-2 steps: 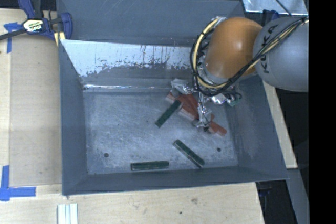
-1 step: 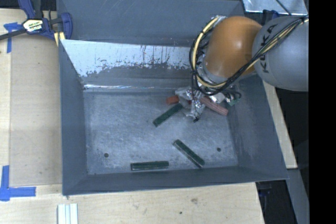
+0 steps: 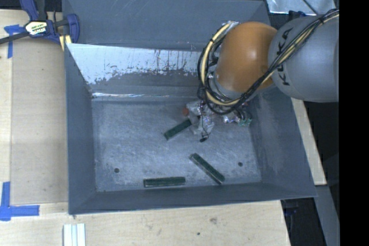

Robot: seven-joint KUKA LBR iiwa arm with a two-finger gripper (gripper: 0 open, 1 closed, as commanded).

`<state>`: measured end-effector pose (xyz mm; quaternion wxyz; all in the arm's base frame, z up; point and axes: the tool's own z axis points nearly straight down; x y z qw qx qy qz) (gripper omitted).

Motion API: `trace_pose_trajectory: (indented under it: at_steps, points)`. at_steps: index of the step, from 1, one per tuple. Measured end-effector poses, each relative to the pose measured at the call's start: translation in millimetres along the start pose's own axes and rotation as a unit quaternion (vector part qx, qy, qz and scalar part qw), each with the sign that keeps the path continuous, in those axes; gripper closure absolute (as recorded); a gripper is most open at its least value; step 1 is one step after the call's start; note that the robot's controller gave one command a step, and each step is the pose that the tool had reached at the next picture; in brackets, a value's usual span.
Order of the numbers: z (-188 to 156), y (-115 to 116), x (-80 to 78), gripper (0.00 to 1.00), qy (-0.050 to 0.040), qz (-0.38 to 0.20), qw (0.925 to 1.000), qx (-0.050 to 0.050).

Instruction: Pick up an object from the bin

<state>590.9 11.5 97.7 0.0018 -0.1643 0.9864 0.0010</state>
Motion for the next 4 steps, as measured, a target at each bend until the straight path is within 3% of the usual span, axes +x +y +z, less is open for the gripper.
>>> trace_pose_trajectory:
  at_steps: [1,2,3,4]
  points:
    - [1.2,-2.2,0.9,0.00,0.0009,0.001,1.0000,0.001]
    - [26.1,27.2,-28.8,0.00,-0.0005,-0.196,0.9806,0.001]
    - [24.2,27.0,-29.7,1.00,-0.0019,-0.194,0.9810,0.001]
    - [-130.0,33.8,-20.3,1.00,-0.0005,-0.187,0.9824,0.001]
